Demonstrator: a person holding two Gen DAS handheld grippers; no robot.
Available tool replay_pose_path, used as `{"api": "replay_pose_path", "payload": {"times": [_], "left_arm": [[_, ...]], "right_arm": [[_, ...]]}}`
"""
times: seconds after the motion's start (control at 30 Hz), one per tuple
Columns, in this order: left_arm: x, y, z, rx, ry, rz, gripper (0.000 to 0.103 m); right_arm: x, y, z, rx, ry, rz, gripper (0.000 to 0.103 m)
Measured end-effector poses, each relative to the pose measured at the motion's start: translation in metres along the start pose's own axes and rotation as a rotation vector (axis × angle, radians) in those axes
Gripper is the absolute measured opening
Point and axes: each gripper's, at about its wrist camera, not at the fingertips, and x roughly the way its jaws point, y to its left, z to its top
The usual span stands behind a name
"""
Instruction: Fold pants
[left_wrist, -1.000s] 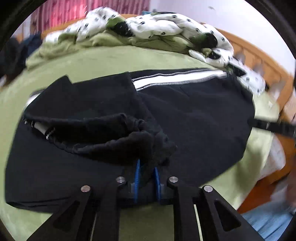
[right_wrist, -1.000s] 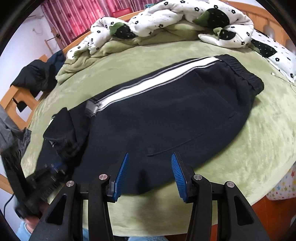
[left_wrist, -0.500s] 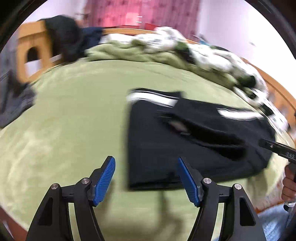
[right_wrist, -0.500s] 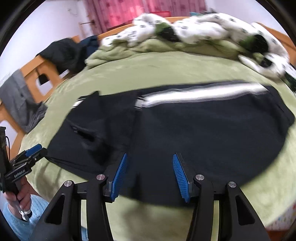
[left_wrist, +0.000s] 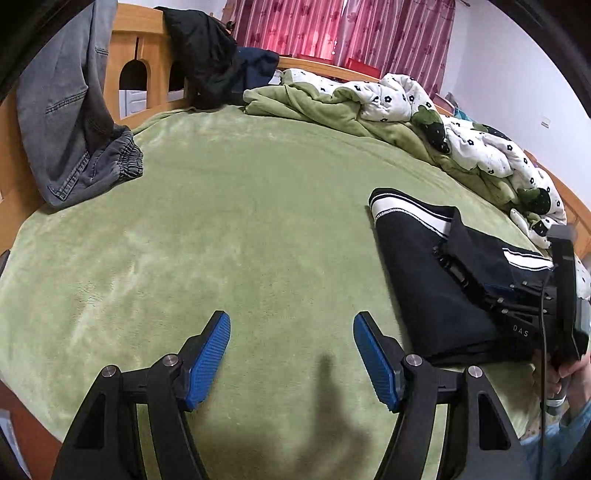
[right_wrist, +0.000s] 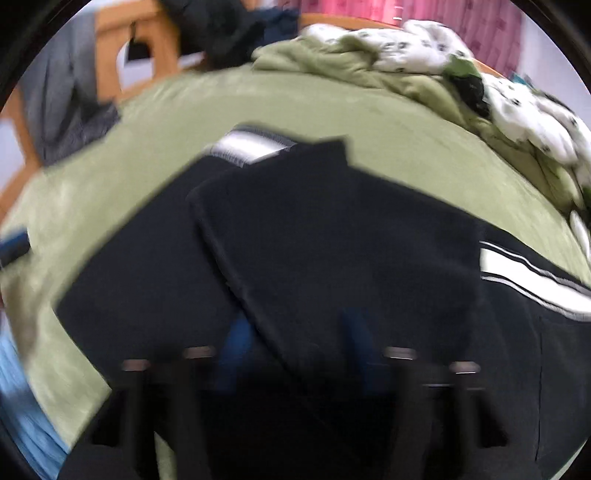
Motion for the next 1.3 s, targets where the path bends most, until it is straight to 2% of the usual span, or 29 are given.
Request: {"api": "replay_pose_path", "payload": {"times": [0.03,0.07,0.13,0.2,0.3,0.43,0.5,0.53,0.63,0.73,0.77,0.9,0.93,0.97,1.0,1.07,1.1,1.17,1.23,1.3], "left_arm": [[0.002,0.001,-0.001,0.004,0.004,-0.004,0.067],[0.003,0.001,-0.001,0.007,0.010,-0.008,0.067],[0.003,0.002,-0.001,0.008,0.013,-0.024,0.067],[0.001,0.006,-0.001,-0.006,0.003,-0.038,0.067],[0.001,0.012,0.000,-0.043,0.004,-0.073,0.067],[-0.002,0.014,0.001,-0.061,0.000,-0.087,0.067],[-0.004,0.012,0.000,-0.065,-0.008,-0.088,0.067],[-0.004,0.012,0.000,-0.071,-0.008,-0.092,0.067],[-0.005,0.007,0.000,-0.090,0.001,-0.118,0.067],[-0.007,-0.002,-0.001,-0.084,0.013,-0.145,0.067],[-0.008,-0.006,-0.001,-0.079,0.014,-0.151,0.067],[-0.009,-0.022,-0.002,-0.074,0.033,-0.214,0.067],[-0.008,-0.026,-0.002,-0.070,0.042,-0.230,0.067],[-0.006,-0.031,-0.003,-0.064,0.052,-0.241,0.067],[-0.001,-0.038,-0.003,-0.053,0.066,-0.244,0.067],[0.005,-0.048,-0.003,-0.046,0.084,-0.239,0.067],[0.007,-0.053,-0.003,-0.048,0.093,-0.241,0.067],[0.008,-0.060,-0.003,-0.048,0.100,-0.263,0.067],[0.008,-0.068,-0.003,-0.034,0.096,-0.268,0.067],[0.011,-0.078,-0.001,-0.024,0.087,-0.270,0.067]], "right_arm": [[-0.008,0.000,0.001,-0.019,-0.028,-0.036,0.010],[-0.017,-0.006,0.004,0.011,-0.052,-0.036,0.008],[-0.039,-0.044,0.009,0.196,-0.110,0.032,0.008],[-0.050,-0.098,0.008,0.394,-0.127,0.033,0.007],[-0.044,-0.153,-0.006,0.547,-0.076,-0.028,0.010],[-0.047,-0.192,-0.033,0.612,-0.008,-0.066,0.017],[-0.055,-0.194,-0.049,0.641,-0.028,-0.031,0.036],[-0.058,-0.191,-0.054,0.647,-0.033,-0.002,0.043],[-0.057,-0.177,-0.059,0.642,-0.039,0.081,0.045],[-0.052,-0.156,-0.067,0.646,-0.033,0.170,0.058],[-0.049,-0.149,-0.070,0.642,-0.025,0.173,0.059],[-0.021,-0.131,-0.078,0.607,0.044,0.136,0.060],[-0.022,-0.127,-0.078,0.590,0.029,0.128,0.054],[-0.023,-0.124,-0.077,0.570,0.028,0.163,0.042],[-0.023,-0.121,-0.075,0.553,0.032,0.202,0.023],[-0.034,-0.115,-0.072,0.507,-0.012,0.162,0.020],[-0.045,-0.117,-0.072,0.514,-0.061,0.176,0.019],[-0.057,-0.125,-0.077,0.557,-0.104,0.229,0.019],[-0.054,-0.124,-0.084,0.556,-0.088,0.202,0.019],[-0.034,-0.111,-0.092,0.491,-0.009,0.146,0.023]]}}
